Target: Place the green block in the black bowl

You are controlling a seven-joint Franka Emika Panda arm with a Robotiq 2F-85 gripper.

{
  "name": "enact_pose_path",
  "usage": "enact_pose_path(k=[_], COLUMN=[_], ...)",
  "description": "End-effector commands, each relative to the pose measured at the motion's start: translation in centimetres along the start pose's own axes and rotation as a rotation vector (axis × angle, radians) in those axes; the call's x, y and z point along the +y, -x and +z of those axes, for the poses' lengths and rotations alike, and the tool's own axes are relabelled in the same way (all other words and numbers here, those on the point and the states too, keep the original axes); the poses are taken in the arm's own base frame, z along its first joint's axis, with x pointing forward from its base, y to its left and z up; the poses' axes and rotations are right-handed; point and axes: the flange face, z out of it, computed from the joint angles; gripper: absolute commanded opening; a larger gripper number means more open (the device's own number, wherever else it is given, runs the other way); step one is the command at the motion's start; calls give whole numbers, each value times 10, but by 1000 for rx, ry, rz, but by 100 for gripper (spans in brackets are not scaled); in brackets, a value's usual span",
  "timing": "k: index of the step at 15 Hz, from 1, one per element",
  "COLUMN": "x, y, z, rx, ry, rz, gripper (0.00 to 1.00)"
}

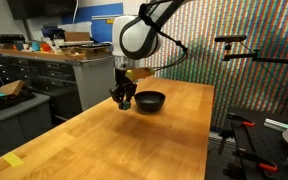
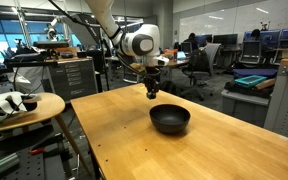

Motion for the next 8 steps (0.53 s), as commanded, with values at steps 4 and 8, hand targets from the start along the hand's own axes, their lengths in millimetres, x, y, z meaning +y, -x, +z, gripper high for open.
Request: enact_pose_path(k=[4, 8], x=[64, 110], y=[-6, -8], z=[-50, -59], rx=[105, 127], ry=[22, 33], rz=[157, 254], gripper=[18, 18])
